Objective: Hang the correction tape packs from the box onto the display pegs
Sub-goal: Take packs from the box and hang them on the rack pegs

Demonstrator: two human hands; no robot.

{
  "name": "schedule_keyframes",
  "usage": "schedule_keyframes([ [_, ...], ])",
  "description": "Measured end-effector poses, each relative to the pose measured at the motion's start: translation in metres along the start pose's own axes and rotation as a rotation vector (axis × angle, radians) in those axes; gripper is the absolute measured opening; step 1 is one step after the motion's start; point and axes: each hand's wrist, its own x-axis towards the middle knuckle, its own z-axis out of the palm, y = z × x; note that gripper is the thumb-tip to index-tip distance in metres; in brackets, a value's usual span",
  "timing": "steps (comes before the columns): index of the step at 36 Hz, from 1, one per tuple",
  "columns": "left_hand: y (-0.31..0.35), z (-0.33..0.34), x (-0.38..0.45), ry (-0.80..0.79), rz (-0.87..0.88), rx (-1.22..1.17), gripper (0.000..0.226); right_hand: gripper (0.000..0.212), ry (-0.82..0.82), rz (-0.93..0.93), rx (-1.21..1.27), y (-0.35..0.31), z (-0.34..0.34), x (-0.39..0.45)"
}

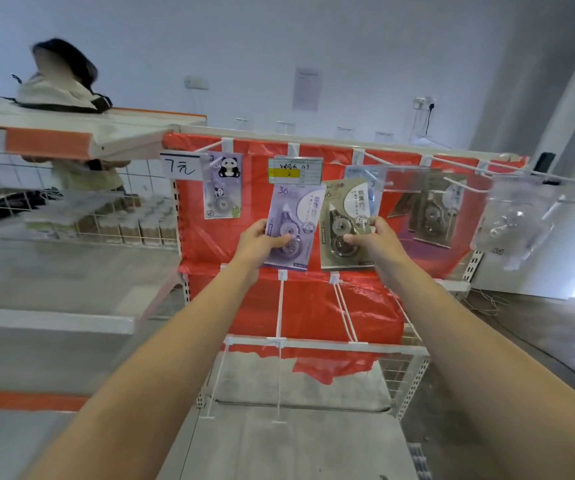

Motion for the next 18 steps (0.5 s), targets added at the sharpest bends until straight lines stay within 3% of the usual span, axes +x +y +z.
schedule_keyframes([
  [10, 0.006, 0.0, -0.007, 0.025, 0.014, -0.063, 0.028, 0.041, -0.029, -0.002, 0.017, -0.004, 0.0, 0.001],
  [18, 0.024, 0.012, -0.005, 0.0, 0.014, -0.045, 0.018, 0.045, -0.016, -0.003, 0.04, -0.005, 0.0, 0.002],
])
